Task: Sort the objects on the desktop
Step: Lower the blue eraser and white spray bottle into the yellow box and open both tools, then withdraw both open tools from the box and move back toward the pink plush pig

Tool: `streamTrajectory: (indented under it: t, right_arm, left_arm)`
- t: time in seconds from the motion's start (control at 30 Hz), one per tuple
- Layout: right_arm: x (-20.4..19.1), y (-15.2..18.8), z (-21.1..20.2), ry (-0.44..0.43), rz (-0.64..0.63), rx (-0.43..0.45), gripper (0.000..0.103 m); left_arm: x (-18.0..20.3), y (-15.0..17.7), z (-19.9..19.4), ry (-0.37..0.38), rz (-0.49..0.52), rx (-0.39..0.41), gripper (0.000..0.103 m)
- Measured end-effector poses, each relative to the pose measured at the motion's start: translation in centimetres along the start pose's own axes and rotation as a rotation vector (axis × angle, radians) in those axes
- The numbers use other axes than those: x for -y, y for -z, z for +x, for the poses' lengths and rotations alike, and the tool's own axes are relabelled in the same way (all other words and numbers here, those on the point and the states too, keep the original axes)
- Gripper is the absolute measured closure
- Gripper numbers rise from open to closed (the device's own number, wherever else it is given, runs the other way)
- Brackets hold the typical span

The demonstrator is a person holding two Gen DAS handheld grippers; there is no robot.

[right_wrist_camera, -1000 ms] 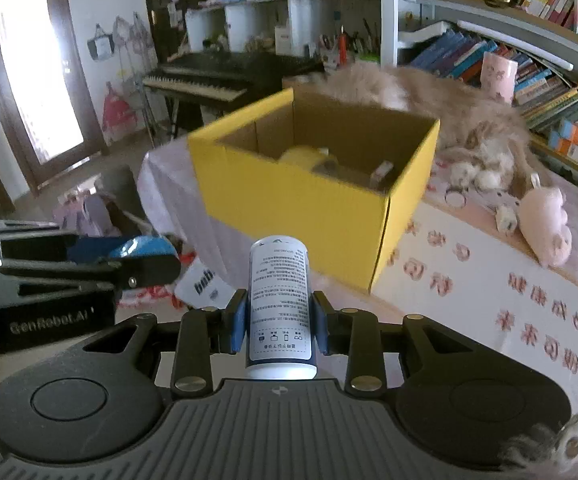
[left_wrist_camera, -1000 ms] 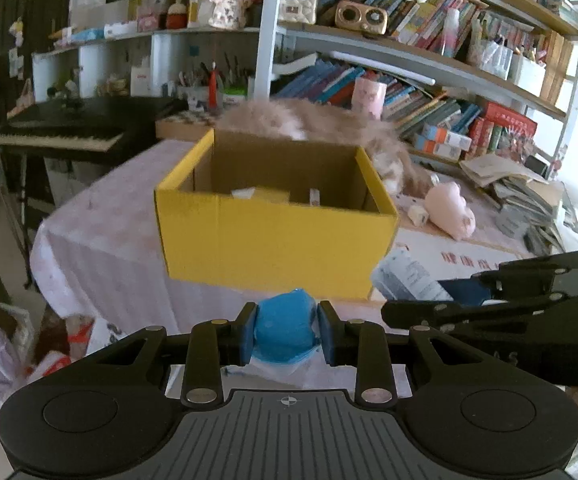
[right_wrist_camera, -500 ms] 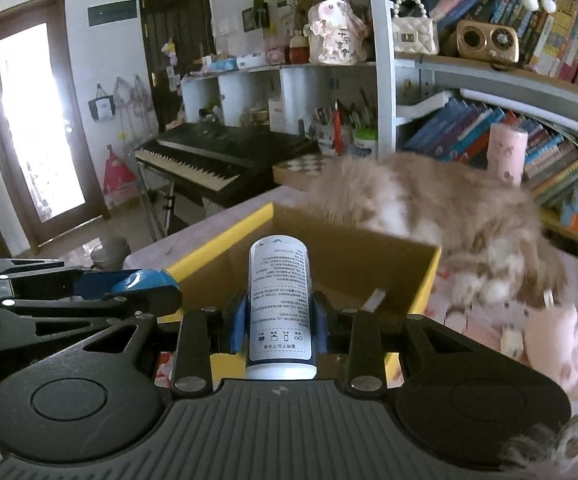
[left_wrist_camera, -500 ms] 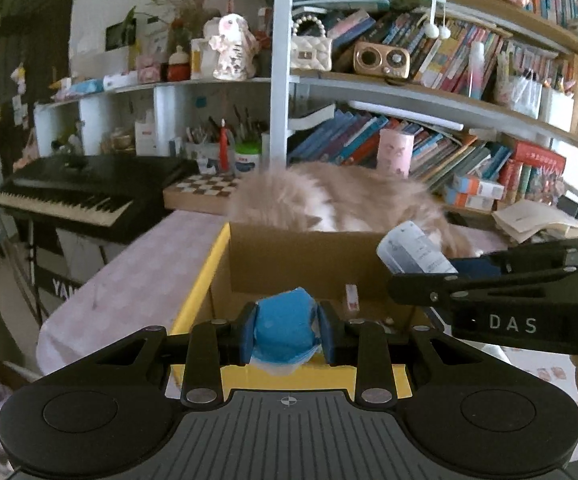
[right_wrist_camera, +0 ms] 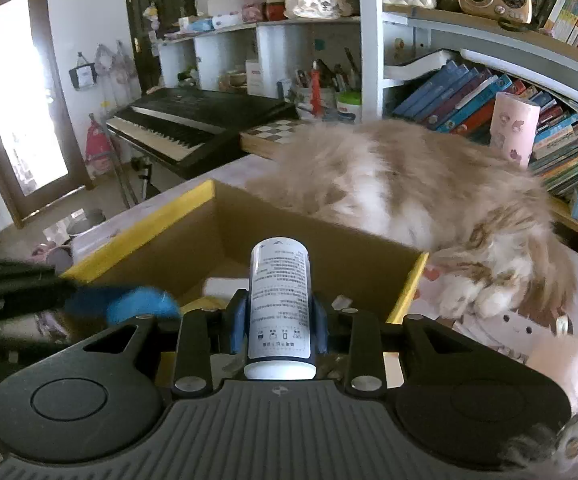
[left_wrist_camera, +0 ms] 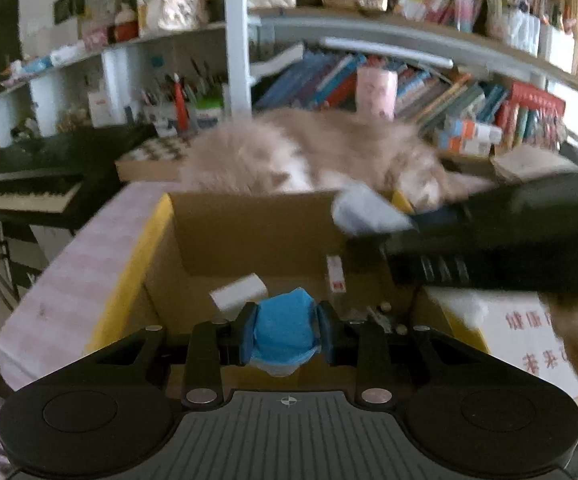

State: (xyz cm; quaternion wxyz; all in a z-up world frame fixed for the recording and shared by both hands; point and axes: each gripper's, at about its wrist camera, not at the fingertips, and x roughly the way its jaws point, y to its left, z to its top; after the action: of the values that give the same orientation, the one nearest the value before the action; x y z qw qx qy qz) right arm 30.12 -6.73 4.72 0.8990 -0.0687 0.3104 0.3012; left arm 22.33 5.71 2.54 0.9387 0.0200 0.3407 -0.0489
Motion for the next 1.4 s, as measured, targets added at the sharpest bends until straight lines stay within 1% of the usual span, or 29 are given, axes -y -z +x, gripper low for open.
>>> streamTrajectory:
  t: [0.17, 0.33, 0.4, 0.5, 0.6, 0.63, 0.7, 0.73, 0.77, 0.83, 0.97, 1.17, 1.27, 1.4]
  right_arm:
    - [1.0, -1.2, 2.1, -0.032, -0.051, -0.044, 0.073]
    - [1.0, -1.7, 4.7, -0.061, -0.118, -0.108, 0.073]
    - [0.8, -1.8, 5.8, -0.067, -0.157, -0.136, 0.073]
    - [0.6, -1.4, 7.1, -0.076, -0.202, -0.183, 0.073]
    - [0.6, -1.0, 7.9, -0.078, -0.223, -0.207, 0.073]
    - [0.7, -0.8, 8.0, -0.079, -0.222, -0.211, 0.073]
    - [0.9, -0.6, 8.2, -0.077, -0.214, -0.217, 0.073]
    - [0.9, -0.5, 8.2, -0.078, -0.219, -0.214, 0.073]
    - [0.8, -0.5, 8.2, -0.076, -0.223, -0.213, 0.073]
    - [0.8, -0.5, 8.2, -0.077, -0.217, -0.206, 0.073]
    - [1.0, -1.0, 7.3, -0.080, -0.185, -0.158, 0.072]
    - [1.3, -1.7, 4.9, -0.074, -0.146, -0.097, 0.071]
    - [1.5, -1.8, 3.5, -0.065, -0.115, -0.063, 0.071]
    - [1.6, -1.6, 1.1, -0.035, -0.072, -0.007, 0.067]
  left_arm:
    - [1.3, 0.3, 1.5, 0.044, 0.033, -0.058, 0.073]
    - [2.6, 0.8, 3.3, 0.076, 0.073, -0.126, 0.073]
    - [2.4, 0.8, 3.9, 0.088, 0.039, -0.145, 0.072]
    - [2.2, 0.8, 4.4, 0.089, 0.015, -0.172, 0.070]
    - [2.0, 0.9, 4.6, 0.094, -0.006, -0.181, 0.069]
    - [2.0, 0.9, 4.6, 0.091, -0.010, -0.180, 0.068]
    - [2.0, 0.9, 4.6, 0.074, -0.016, -0.177, 0.060]
    - [2.0, 0.9, 4.5, 0.070, -0.020, -0.174, 0.049]
    - [2.0, 0.9, 4.4, 0.067, -0.025, -0.170, 0.036]
    - [2.2, 0.8, 4.0, 0.048, -0.038, -0.156, 0.023]
    - [2.2, 0.6, 3.0, 0.038, -0.047, -0.121, 0.022]
    - [2.3, 0.4, 1.1, 0.020, -0.032, -0.069, 0.021]
    - [2.0, 0.4, 0.2, 0.017, -0.050, -0.043, 0.021]
    - [1.5, 0.3, -1.2, -0.005, -0.075, -0.002, 0.021]
